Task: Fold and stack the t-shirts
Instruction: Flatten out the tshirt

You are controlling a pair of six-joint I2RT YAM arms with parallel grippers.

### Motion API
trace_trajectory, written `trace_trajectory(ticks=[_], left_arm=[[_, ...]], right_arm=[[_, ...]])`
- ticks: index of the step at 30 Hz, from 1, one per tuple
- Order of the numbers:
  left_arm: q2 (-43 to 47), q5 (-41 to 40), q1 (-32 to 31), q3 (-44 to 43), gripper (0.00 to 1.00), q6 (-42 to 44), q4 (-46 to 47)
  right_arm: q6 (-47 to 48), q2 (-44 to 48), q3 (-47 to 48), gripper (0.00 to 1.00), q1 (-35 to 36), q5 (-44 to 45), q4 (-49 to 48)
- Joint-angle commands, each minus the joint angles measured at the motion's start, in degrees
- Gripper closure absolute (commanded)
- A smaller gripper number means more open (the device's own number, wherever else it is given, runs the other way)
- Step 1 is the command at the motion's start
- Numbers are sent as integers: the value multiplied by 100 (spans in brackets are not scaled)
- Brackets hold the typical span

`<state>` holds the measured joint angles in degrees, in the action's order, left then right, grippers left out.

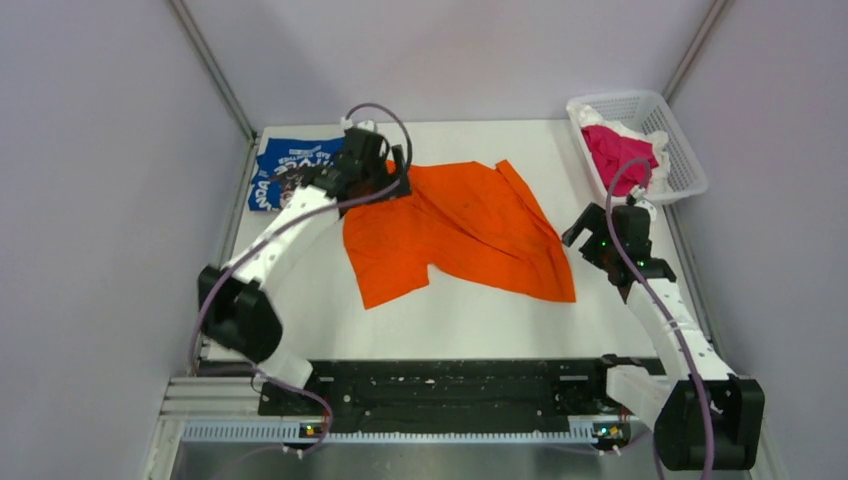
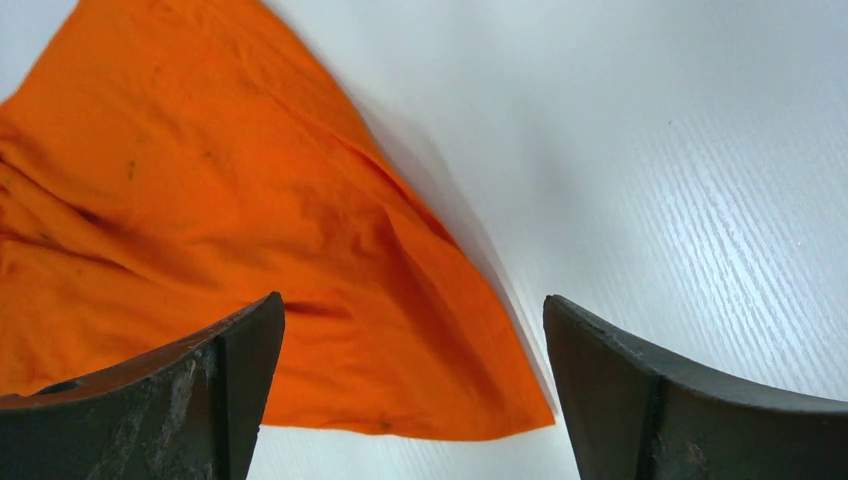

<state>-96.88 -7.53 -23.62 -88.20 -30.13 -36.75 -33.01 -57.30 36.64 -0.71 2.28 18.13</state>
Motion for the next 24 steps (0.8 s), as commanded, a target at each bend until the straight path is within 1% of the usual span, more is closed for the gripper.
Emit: trace_trajectory(ticks=[1, 3, 6, 8, 10, 13, 18, 19, 24], left_arm=[[1273, -660, 8, 1890, 1, -709, 53], [1732, -556, -23, 2599, 1, -865, -104], [2251, -551, -46, 3358, 1, -1106, -489], [2418, -451, -46, 3793, 2, -1200, -467], [2416, -154, -47, 4099, 5, -1242, -267], [2184, 339, -50, 4238, 13, -1246, -6], [1838, 602, -68, 4273, 24, -1210, 192], [1788, 623, -87, 4288, 27, -1180, 178], [1543, 278, -107, 4338, 33, -1170, 29]], right_arm=[[39, -9, 426, 1, 346, 692, 525], [21, 5, 388, 1, 369, 771, 514], [6, -45, 361, 1, 394, 741, 403], [1, -109, 340, 1, 421, 659, 307], [-7, -154, 295, 1, 439, 505, 183], [7, -220, 274, 1, 473, 411, 108], [24, -230, 230, 1, 476, 405, 81], [32, -230, 230, 1, 482, 413, 80], [33, -242, 221, 1, 482, 423, 54]])
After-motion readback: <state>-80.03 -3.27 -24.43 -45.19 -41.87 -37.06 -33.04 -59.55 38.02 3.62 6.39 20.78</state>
